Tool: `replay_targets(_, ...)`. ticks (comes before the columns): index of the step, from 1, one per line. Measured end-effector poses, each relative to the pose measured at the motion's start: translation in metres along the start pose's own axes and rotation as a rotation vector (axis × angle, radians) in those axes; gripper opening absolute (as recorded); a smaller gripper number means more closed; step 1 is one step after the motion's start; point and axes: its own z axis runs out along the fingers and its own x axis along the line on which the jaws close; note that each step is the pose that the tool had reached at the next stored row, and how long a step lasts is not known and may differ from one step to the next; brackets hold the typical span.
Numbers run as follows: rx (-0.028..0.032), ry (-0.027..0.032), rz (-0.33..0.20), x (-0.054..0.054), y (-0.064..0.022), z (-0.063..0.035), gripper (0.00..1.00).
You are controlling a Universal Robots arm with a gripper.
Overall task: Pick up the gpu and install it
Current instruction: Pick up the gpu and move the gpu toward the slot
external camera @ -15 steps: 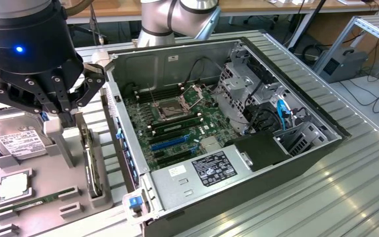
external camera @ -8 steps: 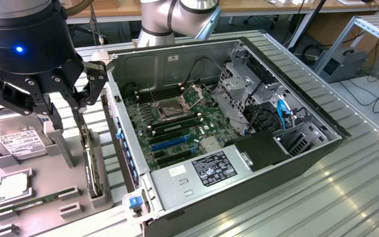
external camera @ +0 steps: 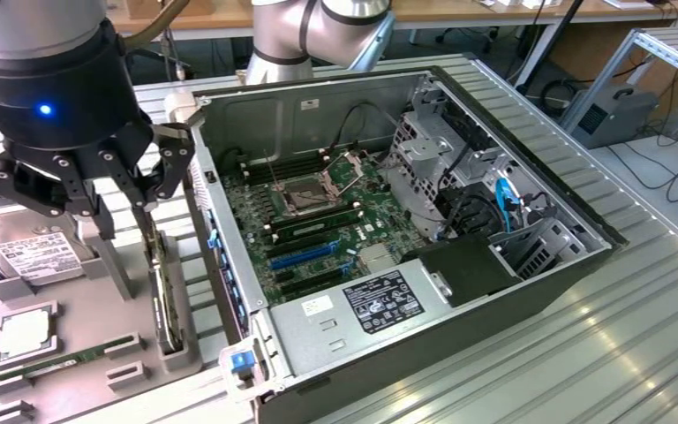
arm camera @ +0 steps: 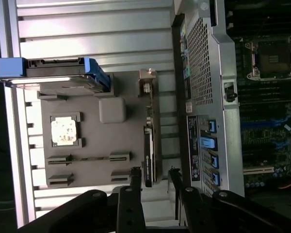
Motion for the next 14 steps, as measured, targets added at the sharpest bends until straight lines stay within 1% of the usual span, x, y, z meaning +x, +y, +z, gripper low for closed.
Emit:
replay_targets(6, -0.0001, -0.0001, 0.000, 0.001, -0.0010, 0.0233, 0.36)
replay_targets(9, 0.0001, 0.0000, 0.000, 0.001, -0.0014, 0.0317, 0.36)
replay_targets(14, 0.0000, -0.0001, 0.000, 0.001, -0.0023, 0.0501, 0.36)
